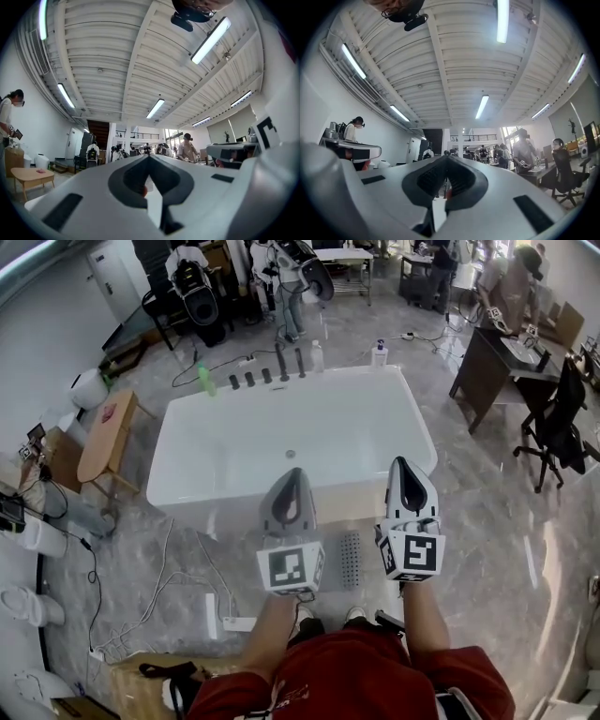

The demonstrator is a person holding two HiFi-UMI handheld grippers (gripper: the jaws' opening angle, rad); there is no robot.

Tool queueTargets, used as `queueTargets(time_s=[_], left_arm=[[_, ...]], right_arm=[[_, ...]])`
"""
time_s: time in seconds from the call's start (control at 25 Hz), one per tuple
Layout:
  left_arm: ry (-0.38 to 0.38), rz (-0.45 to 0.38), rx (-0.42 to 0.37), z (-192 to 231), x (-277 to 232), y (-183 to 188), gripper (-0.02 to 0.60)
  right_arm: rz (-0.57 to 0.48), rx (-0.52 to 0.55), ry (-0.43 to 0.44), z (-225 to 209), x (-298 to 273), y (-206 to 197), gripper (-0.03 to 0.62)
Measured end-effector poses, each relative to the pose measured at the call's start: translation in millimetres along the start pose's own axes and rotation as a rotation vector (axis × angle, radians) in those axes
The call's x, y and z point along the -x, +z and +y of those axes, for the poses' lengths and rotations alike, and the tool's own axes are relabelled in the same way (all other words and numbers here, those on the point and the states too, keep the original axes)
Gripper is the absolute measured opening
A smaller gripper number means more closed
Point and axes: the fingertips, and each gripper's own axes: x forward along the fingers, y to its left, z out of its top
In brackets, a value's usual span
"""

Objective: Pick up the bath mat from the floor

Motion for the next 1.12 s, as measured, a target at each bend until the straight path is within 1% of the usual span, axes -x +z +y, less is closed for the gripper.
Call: queueTargets(time_s=[0.16, 0.36, 0.72, 1.12], left_arm=[[-0.006, -0.002, 0.020, 9.0, 1.4, -1.7, 0.014], [-0.007, 0.015, 0.029, 19.9, 4.0, -10.0, 0.014], [-0.026, 0.075, 0.043, 25.6, 10.4, -29.0, 0.014], [0.010, 0.164, 0.051, 31.6, 25.6, -73.3, 0.014]], right_arm=[[0.011, 0.022, -0.002, 9.6, 0.5, -1.0, 0.011], [0.027, 0.028, -0.007, 19.3, -0.8, -7.2, 0.011], [0.080, 0.019, 0.004, 34.4, 0.7, -27.9, 0.011], [0.157, -0.003, 0.025, 40.0, 6.2, -68.2, 0.011]])
